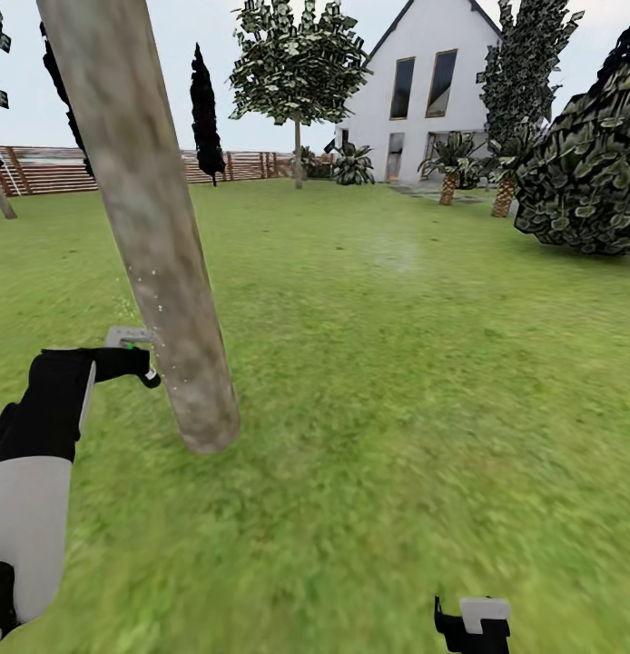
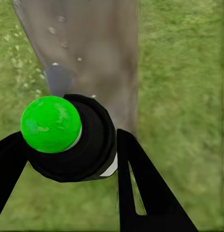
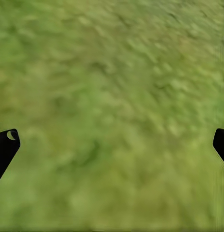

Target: In the garden, pick up the pesticide atomizer on the floor and spray pesticide onto both trees until each tree trunk is fully covered.

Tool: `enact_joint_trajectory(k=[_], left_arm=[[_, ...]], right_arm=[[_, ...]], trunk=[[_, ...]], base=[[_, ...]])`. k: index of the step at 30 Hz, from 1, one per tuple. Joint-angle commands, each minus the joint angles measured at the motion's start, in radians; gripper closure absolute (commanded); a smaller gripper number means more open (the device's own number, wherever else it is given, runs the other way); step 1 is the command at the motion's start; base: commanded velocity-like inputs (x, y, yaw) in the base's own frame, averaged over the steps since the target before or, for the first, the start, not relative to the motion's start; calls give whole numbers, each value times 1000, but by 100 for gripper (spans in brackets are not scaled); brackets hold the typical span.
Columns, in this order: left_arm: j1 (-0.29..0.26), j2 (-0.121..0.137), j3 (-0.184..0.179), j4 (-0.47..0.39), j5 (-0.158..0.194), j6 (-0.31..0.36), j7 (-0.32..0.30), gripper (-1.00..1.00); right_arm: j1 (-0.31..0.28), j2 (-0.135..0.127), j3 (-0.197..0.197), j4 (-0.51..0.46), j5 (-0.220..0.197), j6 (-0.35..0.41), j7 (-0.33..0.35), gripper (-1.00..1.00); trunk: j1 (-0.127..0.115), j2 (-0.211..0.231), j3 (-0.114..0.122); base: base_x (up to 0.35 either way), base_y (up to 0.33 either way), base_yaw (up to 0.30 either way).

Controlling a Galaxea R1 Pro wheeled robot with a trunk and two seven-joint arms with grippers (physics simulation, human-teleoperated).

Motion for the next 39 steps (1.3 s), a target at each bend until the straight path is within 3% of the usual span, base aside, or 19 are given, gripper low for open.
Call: enact_joint_trajectory(k=[1,8,12,13,14,16,19,22,24,26,29,33,35,36,38,39], left_arm=[[0,0,0,0,0,0,-1,100],[0,1,1,0,-8,0,1,100],[0,1,6,7,-51,0,6,100],[0,4,10,11,-68,-1,7,100],[0,12,16,15,-107,-2,12,100],[0,26,32,18,-130,-2,14,100],[5,16,30,26,-133,-3,14,100],[8,-29,29,36,-134,-3,15,100],[8,-35,30,37,-135,-3,16,100],[8,-23,36,47,-137,-4,16,100],[10,41,38,59,-136,-4,51,100],[37,24,30,61,-133,-5,58,100],[38,-15,29,61,-138,-5,59,100],[39,-19,29,61,-138,-5,60,100],[39,-10,36,67,-137,-4,72,100],[39,10,39,80,-137,-4,81,100]], right_arm=[[0,0,0,0,0,0,0,-100],[0,0,0,0,0,0,0,-100],[0,0,0,0,0,0,0,-100],[0,0,0,0,0,0,0,-100],[0,0,0,0,0,0,0,-100],[0,0,0,0,0,0,0,-100],[0,0,0,0,0,0,1,-100],[0,0,0,0,0,0,1,-100],[0,0,0,0,0,0,1,-100],[0,0,0,0,0,0,2,-100],[0,0,0,1,0,0,2,-100],[0,0,1,2,1,0,3,-100],[0,1,1,2,1,0,3,-100],[0,1,1,2,1,0,3,-100],[0,1,2,1,1,0,3,-100],[0,1,2,1,1,0,3,-100]], trunk=[[0,0,0],[0,0,0],[0,0,0],[0,0,0],[0,0,0],[0,0,0],[0,0,0],[0,0,0],[0,0,0],[0,0,0],[0,0,0],[0,0,0],[0,0,0],[0,0,0],[0,0,0],[0,0,0]], base=[[0,-252,0],[0,-268,0],[0,-271,151],[0,-271,260],[0,-271,272],[0,-271,275],[0,-271,98],[2,-271,10],[44,-271,2],[83,-271,0],[97,-271,0],[100,-271,73],[100,-271,256],[103,-271,272],[113,-271,276],[117,-271,275]])
